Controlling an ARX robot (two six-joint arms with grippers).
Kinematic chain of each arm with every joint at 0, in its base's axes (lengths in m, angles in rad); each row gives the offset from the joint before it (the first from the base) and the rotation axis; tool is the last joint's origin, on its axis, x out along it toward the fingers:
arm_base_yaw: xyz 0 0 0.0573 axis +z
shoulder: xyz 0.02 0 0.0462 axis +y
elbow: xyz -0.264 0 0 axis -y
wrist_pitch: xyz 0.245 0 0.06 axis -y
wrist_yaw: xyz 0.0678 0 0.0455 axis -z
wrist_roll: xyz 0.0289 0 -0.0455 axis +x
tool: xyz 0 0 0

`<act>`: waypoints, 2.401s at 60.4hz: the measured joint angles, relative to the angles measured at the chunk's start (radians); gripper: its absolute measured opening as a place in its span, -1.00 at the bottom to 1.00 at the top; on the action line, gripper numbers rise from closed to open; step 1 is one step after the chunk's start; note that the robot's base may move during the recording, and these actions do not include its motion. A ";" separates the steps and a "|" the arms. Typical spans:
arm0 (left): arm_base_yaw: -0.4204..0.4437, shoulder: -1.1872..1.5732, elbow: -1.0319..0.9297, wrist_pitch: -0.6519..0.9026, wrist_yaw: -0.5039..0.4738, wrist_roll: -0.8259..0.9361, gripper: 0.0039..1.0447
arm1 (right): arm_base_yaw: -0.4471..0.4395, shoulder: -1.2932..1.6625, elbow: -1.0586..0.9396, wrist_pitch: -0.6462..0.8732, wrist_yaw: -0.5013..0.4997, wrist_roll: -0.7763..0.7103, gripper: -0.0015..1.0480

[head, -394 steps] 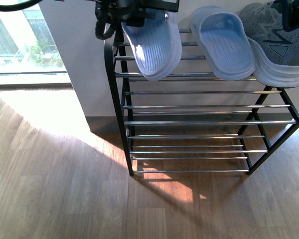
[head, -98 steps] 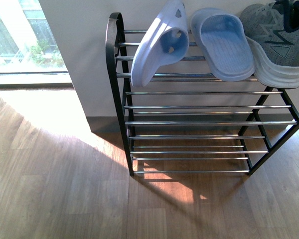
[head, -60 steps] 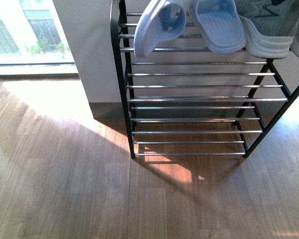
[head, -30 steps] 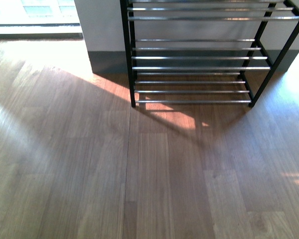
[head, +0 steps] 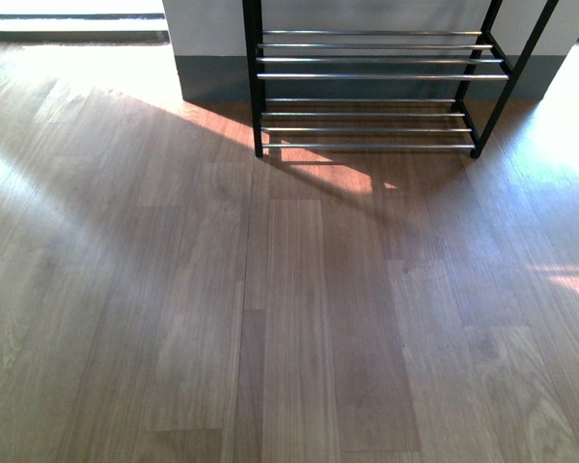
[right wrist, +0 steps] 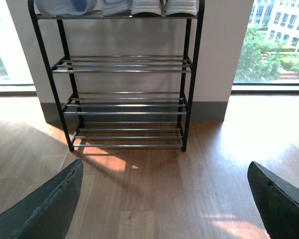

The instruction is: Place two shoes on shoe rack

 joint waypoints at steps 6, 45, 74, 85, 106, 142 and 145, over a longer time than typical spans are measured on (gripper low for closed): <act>0.000 0.000 0.000 0.000 0.001 0.000 0.83 | 0.000 0.000 0.000 0.000 0.002 0.000 0.82; 0.000 0.000 0.000 0.000 0.003 0.000 0.83 | 0.000 0.000 0.000 0.000 0.004 0.000 0.82; 0.000 0.000 0.000 0.000 0.003 0.000 0.83 | 0.000 0.000 0.000 0.000 0.003 0.000 0.82; 0.000 0.000 0.000 0.000 0.003 0.000 0.83 | 0.000 0.000 0.000 0.000 0.004 0.000 0.82; 0.000 0.000 0.000 0.000 0.003 0.000 0.83 | 0.000 0.000 0.000 0.000 0.004 0.000 0.82; 0.000 0.000 0.000 0.000 0.003 0.000 0.83 | 0.000 0.000 0.000 0.000 0.004 0.000 0.82; 0.000 0.000 0.000 0.000 0.003 0.000 0.83 | 0.000 0.000 0.000 0.000 0.004 0.000 0.82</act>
